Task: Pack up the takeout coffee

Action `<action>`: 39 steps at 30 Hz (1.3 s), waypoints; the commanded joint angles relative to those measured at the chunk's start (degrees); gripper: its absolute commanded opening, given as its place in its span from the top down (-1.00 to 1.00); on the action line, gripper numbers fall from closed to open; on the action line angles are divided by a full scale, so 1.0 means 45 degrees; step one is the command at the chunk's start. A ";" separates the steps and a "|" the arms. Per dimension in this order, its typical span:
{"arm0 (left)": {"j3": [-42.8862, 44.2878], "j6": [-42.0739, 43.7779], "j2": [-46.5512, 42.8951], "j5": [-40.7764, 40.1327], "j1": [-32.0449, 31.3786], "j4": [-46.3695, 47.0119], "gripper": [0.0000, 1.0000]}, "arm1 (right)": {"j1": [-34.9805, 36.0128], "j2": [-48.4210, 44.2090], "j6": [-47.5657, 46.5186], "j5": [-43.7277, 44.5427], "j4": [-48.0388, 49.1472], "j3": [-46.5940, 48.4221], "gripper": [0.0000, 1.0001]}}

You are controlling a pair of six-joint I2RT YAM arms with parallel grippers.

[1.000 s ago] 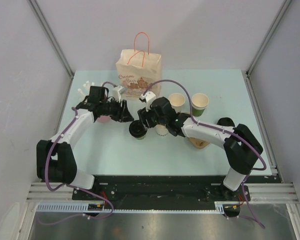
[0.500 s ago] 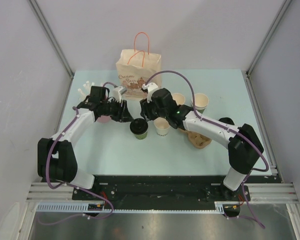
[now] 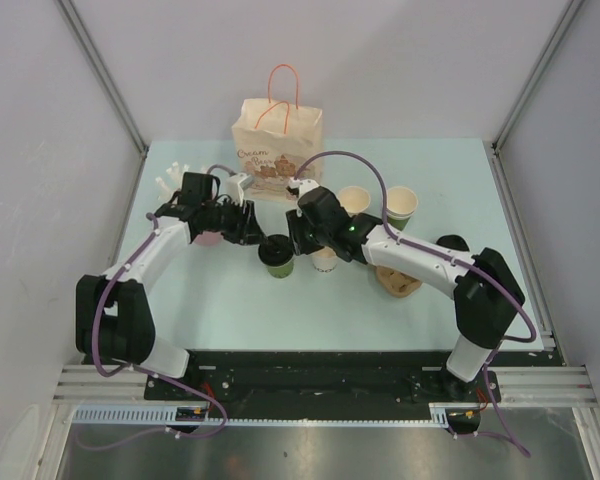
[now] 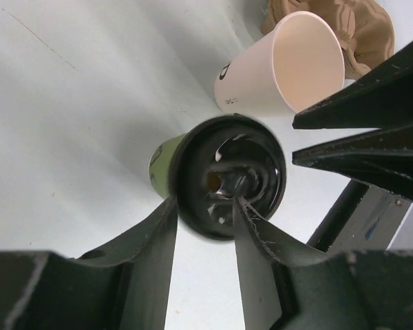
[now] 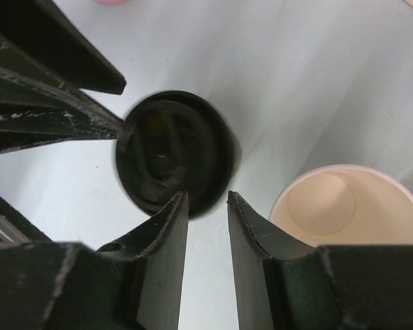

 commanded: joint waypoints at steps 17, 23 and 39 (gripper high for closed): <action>-0.0404 0.0334 0.0014 0.0271 -0.0404 0.0154 0.20 | -0.0091 0.0084 0.0572 0.0219 0.0781 0.0436 0.26; -0.0462 0.0276 -0.0103 0.0115 -0.0404 0.0174 0.23 | 0.0436 0.0083 0.0786 0.1059 0.1153 0.0416 0.20; -0.0774 0.0217 -0.0104 0.0153 -0.0463 0.0213 0.30 | 0.0710 0.0865 0.1549 0.1939 0.0450 0.0436 0.32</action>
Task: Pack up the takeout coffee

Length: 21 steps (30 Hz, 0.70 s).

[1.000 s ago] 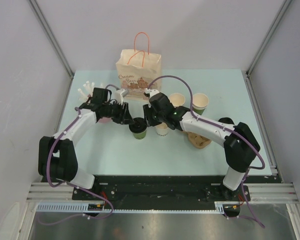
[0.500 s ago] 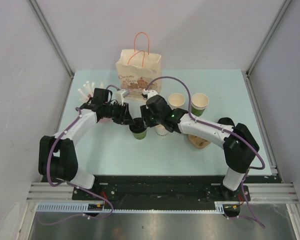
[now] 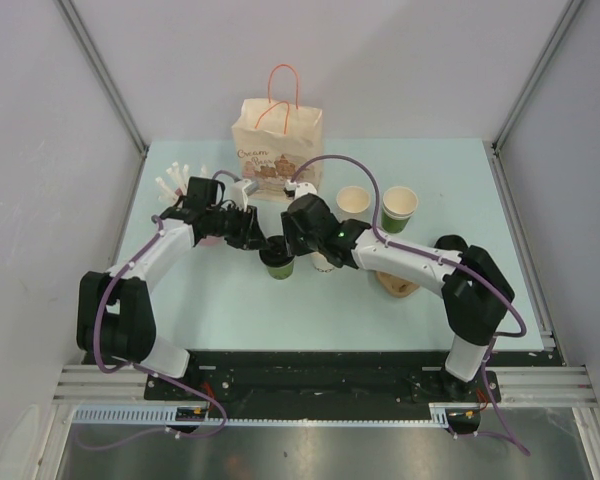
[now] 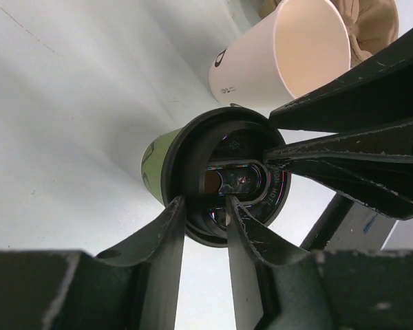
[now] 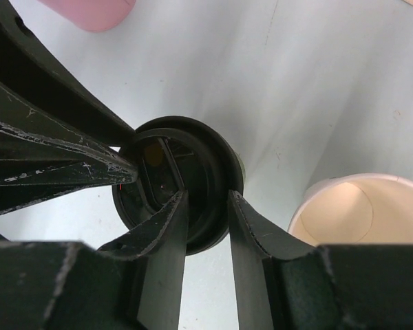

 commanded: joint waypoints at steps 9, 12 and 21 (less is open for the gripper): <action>-0.0899 0.0246 -0.0400 0.0270 -0.0221 -0.0001 0.36 | 0.0274 0.0438 0.0671 0.0224 -0.0298 -0.0266 0.60; -0.1016 0.0246 -0.0497 0.0154 -0.0221 0.0019 0.37 | 0.0294 0.0497 0.1002 -0.0030 -0.0143 -0.0791 0.71; -0.1329 0.0148 -0.0263 0.0153 -0.0201 0.0000 0.39 | 0.0391 0.0380 0.1609 -0.0147 0.0189 -0.2395 0.88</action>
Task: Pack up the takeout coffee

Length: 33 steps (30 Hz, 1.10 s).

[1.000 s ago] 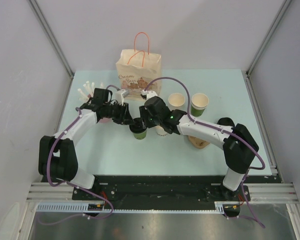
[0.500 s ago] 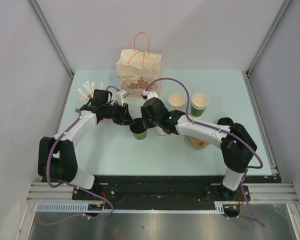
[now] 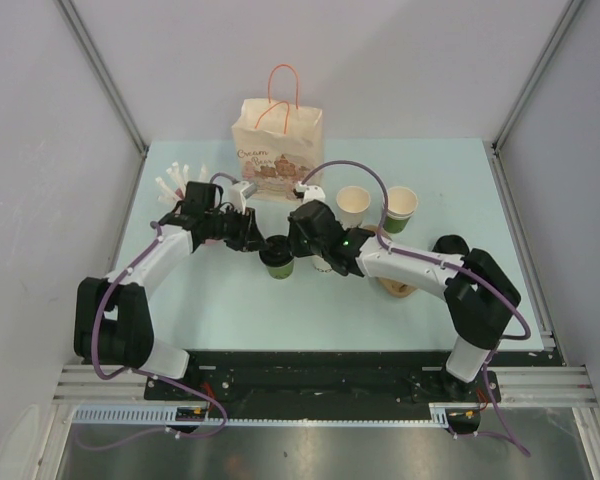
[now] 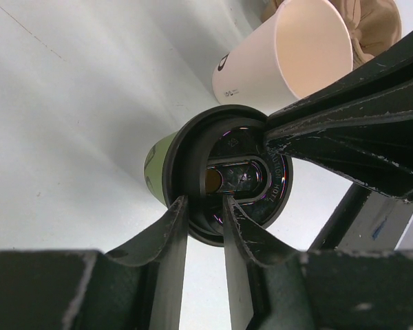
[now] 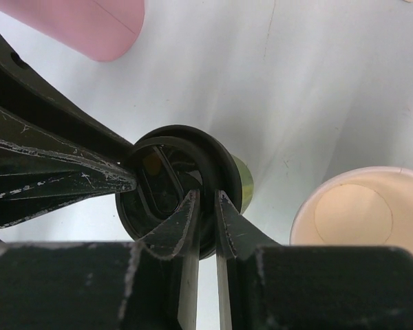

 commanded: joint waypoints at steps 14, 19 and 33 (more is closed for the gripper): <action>-0.0893 0.0275 0.0384 0.0309 -0.0216 -0.0894 0.39 | 0.0401 0.0783 0.1371 -0.1370 -0.0536 -0.2959 0.81; -0.0816 0.0372 0.0150 0.0212 -0.0216 -0.0894 0.38 | 0.0362 0.0745 0.1625 -0.1410 -0.0398 -0.3505 0.75; -0.0738 0.0607 -0.0280 0.0211 -0.0216 -0.0894 0.33 | 0.0421 0.0472 0.1431 -0.1351 0.0071 -0.3527 0.49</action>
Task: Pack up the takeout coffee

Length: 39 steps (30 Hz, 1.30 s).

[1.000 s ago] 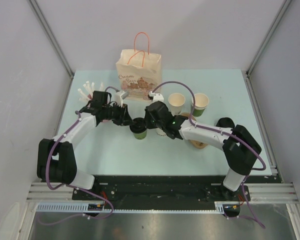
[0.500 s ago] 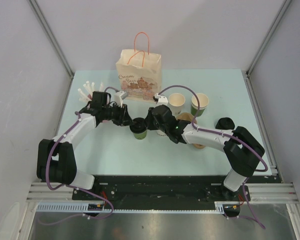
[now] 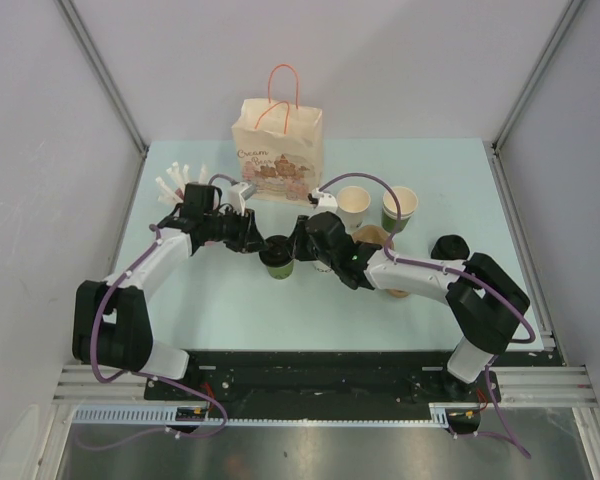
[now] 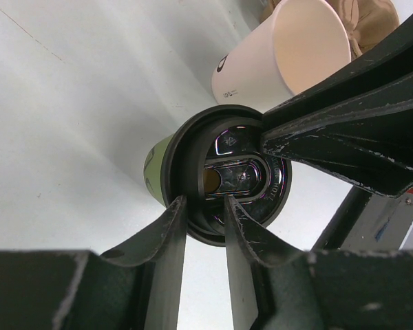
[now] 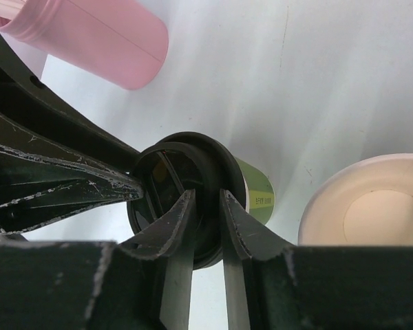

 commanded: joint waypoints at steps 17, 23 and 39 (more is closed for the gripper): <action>0.0286 0.0607 -0.0746 -0.0510 -0.0269 -0.1205 0.33 | -0.0185 0.0273 -0.1759 -0.1917 -0.2957 0.1523 0.28; 0.0286 0.0606 -0.0629 -0.0608 -0.0269 -0.1186 0.33 | -0.0087 0.0175 -0.2286 -0.1996 -0.3248 0.2383 0.17; 0.0228 0.0782 -0.0746 -0.0823 -0.0269 -0.1205 0.33 | -0.0419 -0.0744 -0.1546 -0.1194 -0.5044 0.2423 0.39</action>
